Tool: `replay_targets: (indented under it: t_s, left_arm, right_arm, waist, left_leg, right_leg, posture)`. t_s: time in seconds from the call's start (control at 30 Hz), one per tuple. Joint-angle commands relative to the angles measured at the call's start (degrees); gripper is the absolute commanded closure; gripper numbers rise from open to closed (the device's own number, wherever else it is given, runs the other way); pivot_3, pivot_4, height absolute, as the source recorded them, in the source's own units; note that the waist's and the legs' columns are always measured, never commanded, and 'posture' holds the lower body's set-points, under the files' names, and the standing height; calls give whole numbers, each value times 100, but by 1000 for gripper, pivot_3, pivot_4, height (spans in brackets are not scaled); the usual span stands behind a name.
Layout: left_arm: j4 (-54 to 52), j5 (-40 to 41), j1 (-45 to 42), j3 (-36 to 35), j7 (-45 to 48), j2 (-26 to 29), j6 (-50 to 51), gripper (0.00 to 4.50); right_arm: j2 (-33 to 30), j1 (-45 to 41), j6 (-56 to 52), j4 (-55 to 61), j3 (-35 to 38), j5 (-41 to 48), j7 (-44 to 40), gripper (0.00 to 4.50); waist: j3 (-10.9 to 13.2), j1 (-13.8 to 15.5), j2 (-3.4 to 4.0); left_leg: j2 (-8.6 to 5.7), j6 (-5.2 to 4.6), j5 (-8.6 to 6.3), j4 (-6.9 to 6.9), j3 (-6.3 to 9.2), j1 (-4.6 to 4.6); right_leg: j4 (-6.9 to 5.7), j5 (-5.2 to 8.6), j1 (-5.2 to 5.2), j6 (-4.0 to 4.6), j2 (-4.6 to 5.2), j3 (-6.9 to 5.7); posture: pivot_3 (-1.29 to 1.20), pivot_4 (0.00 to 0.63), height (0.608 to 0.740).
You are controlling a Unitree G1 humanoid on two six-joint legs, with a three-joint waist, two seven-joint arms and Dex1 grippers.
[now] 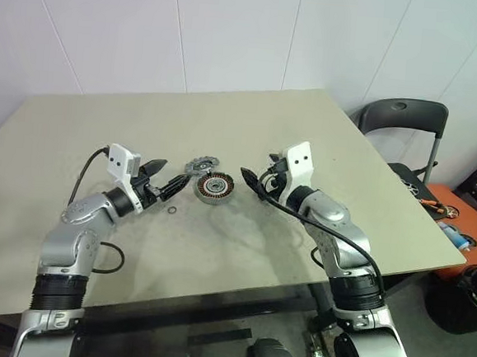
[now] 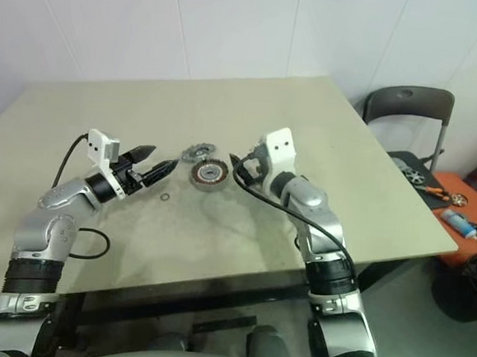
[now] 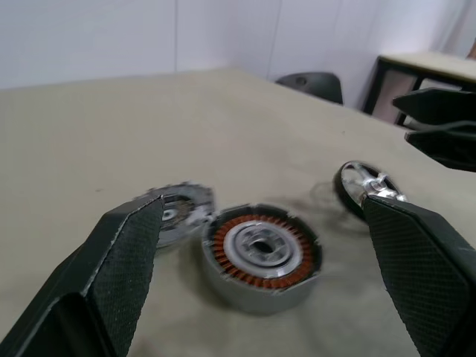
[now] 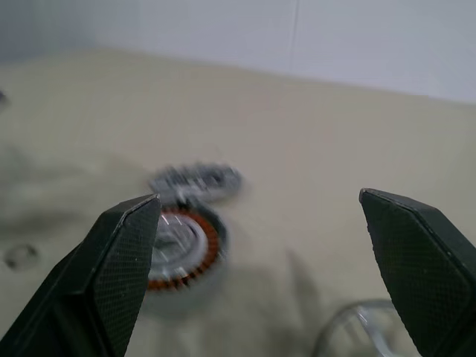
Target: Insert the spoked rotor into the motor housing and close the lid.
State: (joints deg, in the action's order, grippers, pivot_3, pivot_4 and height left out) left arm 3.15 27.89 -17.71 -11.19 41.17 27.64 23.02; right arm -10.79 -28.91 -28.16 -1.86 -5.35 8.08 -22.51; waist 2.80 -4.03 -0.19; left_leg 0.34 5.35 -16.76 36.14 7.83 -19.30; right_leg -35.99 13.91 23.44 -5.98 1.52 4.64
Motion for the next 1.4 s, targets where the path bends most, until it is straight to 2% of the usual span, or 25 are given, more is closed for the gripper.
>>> replay_targets:
  t_s: [0.03, 0.23, 0.73, 1.23, 1.4]
  left_arm:
    - [178, 109, -185, -439, 150, 337, -143, 0]
    - [206, 92, -98, -450, 402, 530, -179, 0]
    - [-142, -23, 48, -111, 117, 42, -212, 0]
    - [-146, -40, -37, -41, 96, 2, -208, 0]
    - [-119, -48, -58, -44, 84, 15, -205, 0]
  right_arm:
    - [-265, 32, 105, 113, 65, -35, -154, 32]
    - [-411, 79, 50, 204, 61, 41, -293, 32]
    - [-267, 6, 13, 265, 28, 50, -335, 32]
    - [-211, -55, 29, 217, 15, 21, -259, 32]
    - [-239, -234, 72, 200, -247, 57, -639, 32]
  waist:
    - [0, 1, -1]
    - [1, 3, -1]
    - [1, -1, -1]
    - [1, 4, -1]
    - [1, -5, -1]
  left_leg:
    - [0, 0, 0, 0, 0, 0]
    - [0, 0, 0, -1, 0, -3]
    - [0, 0, 0, 0, 0, -2]
    - [0, 0, 0, 2, 0, -1]
    - [0, 0, 0, 1, 0, -1]
  right_leg:
    - [0, 2, 0, 1, 0, 0]
    - [6, 4, -1, 0, 1, 0]
    - [3, -2, -1, 1, 1, 0]
    - [1, -1, -1, -1, 1, 0]
    - [1, -1, -1, -1, 0, 1]
  posture:
    - [0, 0, 740]
    - [0, 0, 740]
    - [0, 0, 740]
    - [0, 0, 740]
    - [0, 0, 740]
